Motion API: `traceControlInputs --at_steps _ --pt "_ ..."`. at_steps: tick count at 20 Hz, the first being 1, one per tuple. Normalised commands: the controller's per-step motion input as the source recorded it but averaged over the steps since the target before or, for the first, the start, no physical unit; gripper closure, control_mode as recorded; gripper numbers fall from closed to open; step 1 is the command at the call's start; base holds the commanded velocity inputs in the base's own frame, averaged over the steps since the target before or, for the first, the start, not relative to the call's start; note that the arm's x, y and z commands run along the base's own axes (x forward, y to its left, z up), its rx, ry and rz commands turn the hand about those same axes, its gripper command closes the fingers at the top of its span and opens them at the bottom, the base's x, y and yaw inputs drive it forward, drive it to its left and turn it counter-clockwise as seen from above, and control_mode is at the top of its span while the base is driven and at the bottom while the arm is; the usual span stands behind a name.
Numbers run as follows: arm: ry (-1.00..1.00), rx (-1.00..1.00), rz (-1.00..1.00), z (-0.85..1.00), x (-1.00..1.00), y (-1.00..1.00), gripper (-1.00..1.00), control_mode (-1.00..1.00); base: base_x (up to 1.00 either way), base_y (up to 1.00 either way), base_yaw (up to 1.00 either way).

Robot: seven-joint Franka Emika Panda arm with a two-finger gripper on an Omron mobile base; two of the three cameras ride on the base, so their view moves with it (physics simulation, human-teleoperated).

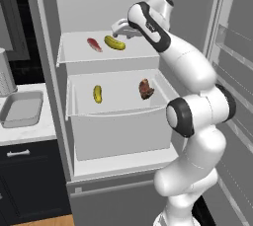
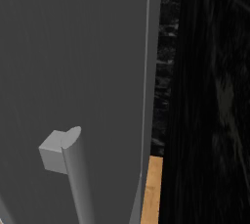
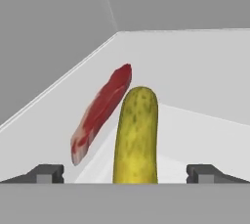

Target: Place one cucumber and one steak in each tupperware on the nearby counter, to pack two identical lunches.

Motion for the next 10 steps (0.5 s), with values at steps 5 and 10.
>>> traceControlInputs --at_steps 5,10 --pt "0.01 -0.01 0.0 -0.14 0.11 0.11 -1.0 -1.0 0.0 0.0 0.0" --pt "0.0 -0.04 0.0 0.0 0.0 0.18 -1.0 -1.0 0.0 0.0 0.0"
